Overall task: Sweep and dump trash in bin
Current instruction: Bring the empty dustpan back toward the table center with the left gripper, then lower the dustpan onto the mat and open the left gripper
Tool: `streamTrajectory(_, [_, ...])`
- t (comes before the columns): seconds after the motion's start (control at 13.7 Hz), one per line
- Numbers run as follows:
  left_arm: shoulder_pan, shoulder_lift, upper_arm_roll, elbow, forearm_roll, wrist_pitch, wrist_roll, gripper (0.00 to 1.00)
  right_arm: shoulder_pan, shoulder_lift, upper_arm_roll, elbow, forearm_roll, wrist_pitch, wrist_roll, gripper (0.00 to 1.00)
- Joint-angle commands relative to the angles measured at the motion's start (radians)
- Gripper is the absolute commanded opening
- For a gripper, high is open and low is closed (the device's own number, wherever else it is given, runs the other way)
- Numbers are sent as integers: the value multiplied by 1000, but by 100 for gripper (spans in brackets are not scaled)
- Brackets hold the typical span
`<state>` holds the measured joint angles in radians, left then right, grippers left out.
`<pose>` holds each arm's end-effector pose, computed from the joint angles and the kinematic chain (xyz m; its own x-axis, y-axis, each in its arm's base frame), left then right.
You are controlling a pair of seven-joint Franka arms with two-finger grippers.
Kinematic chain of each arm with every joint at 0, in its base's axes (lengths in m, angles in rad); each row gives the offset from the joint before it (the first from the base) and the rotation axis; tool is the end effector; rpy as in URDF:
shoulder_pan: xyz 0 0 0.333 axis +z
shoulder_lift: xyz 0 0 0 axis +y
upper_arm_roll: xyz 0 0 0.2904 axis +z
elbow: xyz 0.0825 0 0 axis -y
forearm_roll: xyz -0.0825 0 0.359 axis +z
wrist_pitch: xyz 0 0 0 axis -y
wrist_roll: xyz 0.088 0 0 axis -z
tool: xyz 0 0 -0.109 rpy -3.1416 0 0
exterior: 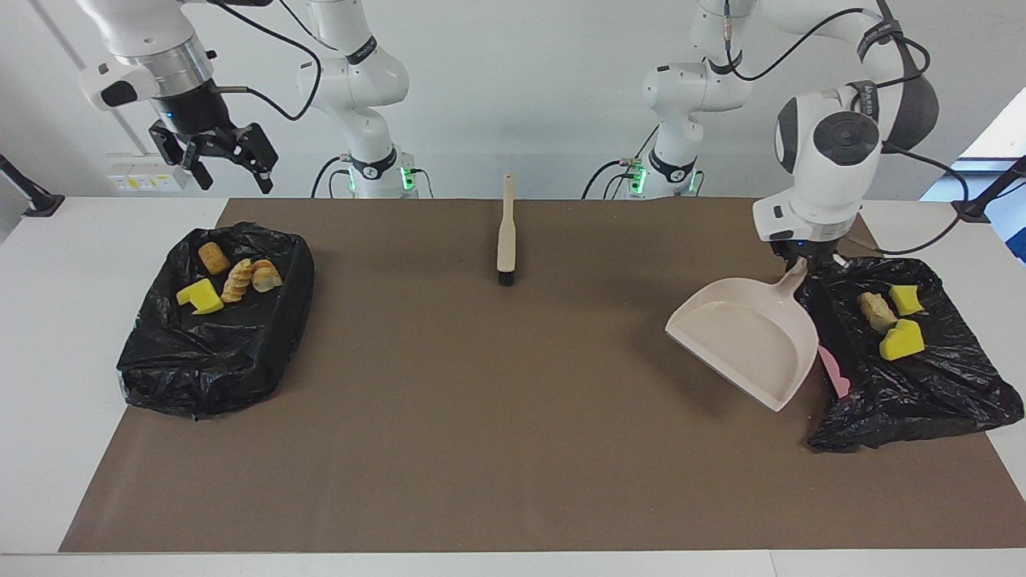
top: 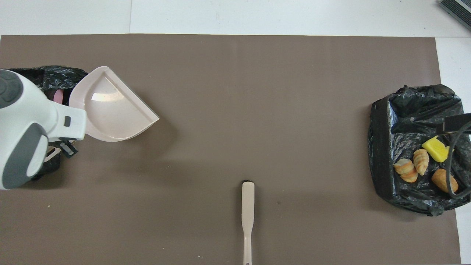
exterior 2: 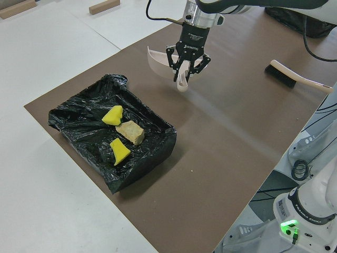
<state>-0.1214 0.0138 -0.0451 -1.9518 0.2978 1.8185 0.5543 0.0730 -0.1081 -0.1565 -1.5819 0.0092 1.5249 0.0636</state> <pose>0.5190 -0.0621 0.4430 0.6738 -0.6857 -0.2753 -0.7344 -0.6625 -0.1474 0.4918 -0.0449 0.6425 0.9881 -0.1460 0.0480 -0.1447 -0.9890 -0.0291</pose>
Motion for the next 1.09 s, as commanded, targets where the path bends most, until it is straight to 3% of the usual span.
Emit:
streamTrajectory(0.0, [-134,18,19,-9,-81,2,-279,0,-9,4,2,13,-40,-20,-27,100])
streamTrajectory(0.36, [-329,118,19,121,-268,18,-750,0,13,-4,-1,8,-34,-19,-25,100])
streamTrajectory(0.58, [-434,268,19,308,-295,7,-930,0,13,-5,-2,-3,-23,-23,-18,100])
streamTrajectory(1.02, [-483,420,4,502,-302,-11,-1034,0,4,-16,2,-29,-54,1,-73,100])
